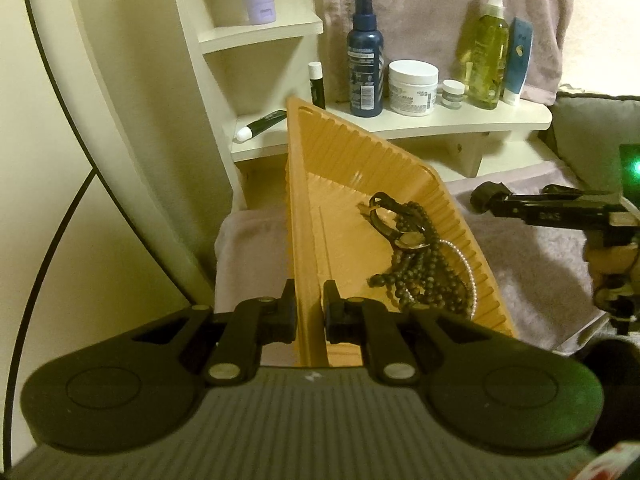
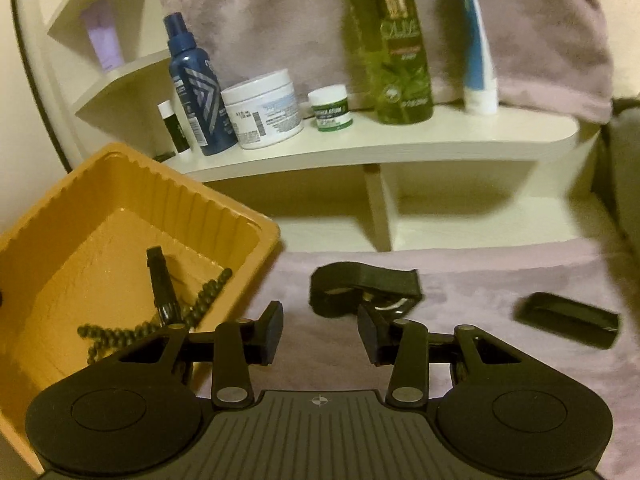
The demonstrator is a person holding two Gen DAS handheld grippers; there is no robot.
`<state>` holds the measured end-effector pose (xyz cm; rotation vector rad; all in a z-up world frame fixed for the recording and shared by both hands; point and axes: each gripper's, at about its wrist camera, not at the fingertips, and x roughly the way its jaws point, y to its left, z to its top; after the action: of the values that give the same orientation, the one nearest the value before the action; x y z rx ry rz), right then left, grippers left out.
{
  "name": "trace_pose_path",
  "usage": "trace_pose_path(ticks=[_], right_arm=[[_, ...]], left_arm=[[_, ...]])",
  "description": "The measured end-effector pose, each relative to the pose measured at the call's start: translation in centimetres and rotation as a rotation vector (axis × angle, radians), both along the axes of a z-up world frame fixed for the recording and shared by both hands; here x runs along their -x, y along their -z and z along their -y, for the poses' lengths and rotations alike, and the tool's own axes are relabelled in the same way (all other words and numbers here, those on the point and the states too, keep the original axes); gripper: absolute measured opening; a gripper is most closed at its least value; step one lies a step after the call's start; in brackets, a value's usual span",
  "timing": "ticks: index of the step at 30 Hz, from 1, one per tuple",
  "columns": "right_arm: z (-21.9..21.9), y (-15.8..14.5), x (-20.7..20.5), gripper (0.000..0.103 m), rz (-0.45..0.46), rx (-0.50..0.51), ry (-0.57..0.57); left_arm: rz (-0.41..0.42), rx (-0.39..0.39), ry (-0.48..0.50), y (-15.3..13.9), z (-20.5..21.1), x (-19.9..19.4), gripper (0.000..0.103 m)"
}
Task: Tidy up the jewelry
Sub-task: 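Move the right tool back to the black strap watch on the towel, then grasp the black strap watch with the right tool and lift it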
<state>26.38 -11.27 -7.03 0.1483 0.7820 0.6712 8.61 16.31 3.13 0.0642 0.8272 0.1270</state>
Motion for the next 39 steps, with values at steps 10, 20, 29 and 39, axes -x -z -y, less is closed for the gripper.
trace_pose_path(ticks=[10, 20, 29, 39], right_arm=[[-1.3, 1.9, -2.1, 0.042, -0.077, -0.104, 0.121], [-0.6, 1.0, -1.8, 0.007, -0.061, -0.086, 0.116], [0.8, -1.4, 1.4, 0.005, 0.014, -0.01, 0.026], [3.2, -3.3, 4.7, 0.005, 0.002, -0.023, 0.01]], left_arm=[[-0.008, 0.008, -0.004, 0.3, -0.6, -0.1, 0.011], [-0.009, 0.007, -0.005, 0.3, -0.6, -0.1, 0.011], [-0.005, 0.005, -0.005, 0.3, -0.5, -0.1, 0.011], [-0.002, -0.002, -0.003, 0.2, -0.3, -0.2, 0.011]])
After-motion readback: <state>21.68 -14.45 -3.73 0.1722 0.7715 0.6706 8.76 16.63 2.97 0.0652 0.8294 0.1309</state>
